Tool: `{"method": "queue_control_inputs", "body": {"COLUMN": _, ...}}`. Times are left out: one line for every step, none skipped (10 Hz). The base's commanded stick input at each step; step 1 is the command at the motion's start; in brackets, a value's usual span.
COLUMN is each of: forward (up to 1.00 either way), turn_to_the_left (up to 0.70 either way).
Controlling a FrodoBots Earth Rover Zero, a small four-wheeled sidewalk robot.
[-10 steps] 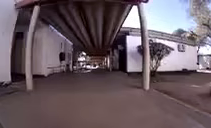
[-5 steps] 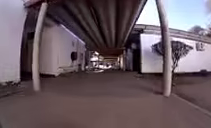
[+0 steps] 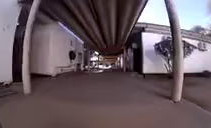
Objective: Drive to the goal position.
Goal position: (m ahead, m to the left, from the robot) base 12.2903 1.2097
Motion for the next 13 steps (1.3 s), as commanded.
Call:
{"method": "queue_control_inputs", "body": {"forward": 0.7, "turn_to_the_left": 0.0}}
{"method": "queue_control_inputs", "body": {"forward": 0.7, "turn_to_the_left": 0.0}}
{"method": "queue_control_inputs", "body": {"forward": 0.7, "turn_to_the_left": 0.0}}
{"method": "queue_control_inputs", "body": {"forward": 0.7, "turn_to_the_left": 0.0}}
{"method": "queue_control_inputs", "body": {"forward": 0.7, "turn_to_the_left": 0.0}}
{"method": "queue_control_inputs", "body": {"forward": 0.7, "turn_to_the_left": 0.0}}
{"method": "queue_control_inputs", "body": {"forward": 0.7, "turn_to_the_left": 0.0}}
{"method": "queue_control_inputs", "body": {"forward": 0.7, "turn_to_the_left": 0.0}}
{"method": "queue_control_inputs", "body": {"forward": 0.7, "turn_to_the_left": 0.0}}
{"method": "queue_control_inputs", "body": {"forward": 0.7, "turn_to_the_left": 0.0}}
{"method": "queue_control_inputs", "body": {"forward": 0.7, "turn_to_the_left": 0.0}}
{"method": "queue_control_inputs", "body": {"forward": 0.7, "turn_to_the_left": 0.0}}
{"method": "queue_control_inputs", "body": {"forward": 0.7, "turn_to_the_left": 0.0}}
